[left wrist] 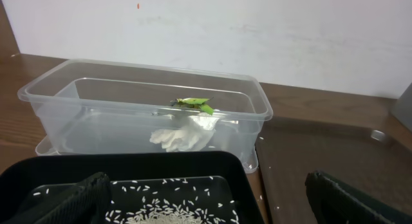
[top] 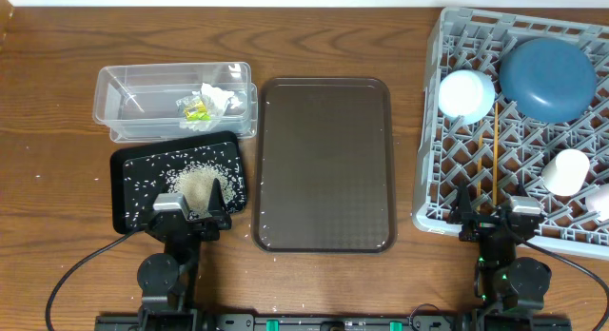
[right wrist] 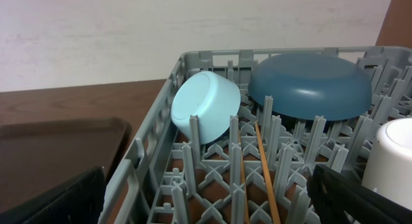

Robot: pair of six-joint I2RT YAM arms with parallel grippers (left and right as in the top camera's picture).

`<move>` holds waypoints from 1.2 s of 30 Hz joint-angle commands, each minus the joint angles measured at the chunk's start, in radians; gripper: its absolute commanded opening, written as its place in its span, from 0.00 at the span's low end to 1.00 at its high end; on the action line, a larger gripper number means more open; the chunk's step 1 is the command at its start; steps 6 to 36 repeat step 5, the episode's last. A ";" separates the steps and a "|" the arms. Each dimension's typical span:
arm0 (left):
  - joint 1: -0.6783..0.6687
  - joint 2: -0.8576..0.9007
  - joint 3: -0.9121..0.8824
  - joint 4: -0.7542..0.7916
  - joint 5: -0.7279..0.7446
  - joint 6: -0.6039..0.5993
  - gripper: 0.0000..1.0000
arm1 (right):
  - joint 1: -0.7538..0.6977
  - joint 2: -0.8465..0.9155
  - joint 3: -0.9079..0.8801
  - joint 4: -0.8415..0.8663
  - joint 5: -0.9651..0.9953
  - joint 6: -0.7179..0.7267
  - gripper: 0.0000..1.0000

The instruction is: Sort waste into correct bins and load items into the dishwasher rack

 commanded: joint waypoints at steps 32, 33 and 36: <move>0.005 -0.005 -0.011 -0.043 -0.009 0.013 0.98 | 0.020 -0.003 -0.001 -0.005 0.007 -0.009 0.99; 0.005 -0.005 -0.011 -0.043 -0.009 0.013 0.98 | 0.020 -0.003 -0.001 -0.005 0.007 -0.009 0.99; 0.005 -0.005 -0.011 -0.043 -0.009 0.013 0.98 | 0.020 -0.003 -0.001 -0.005 0.007 -0.009 0.99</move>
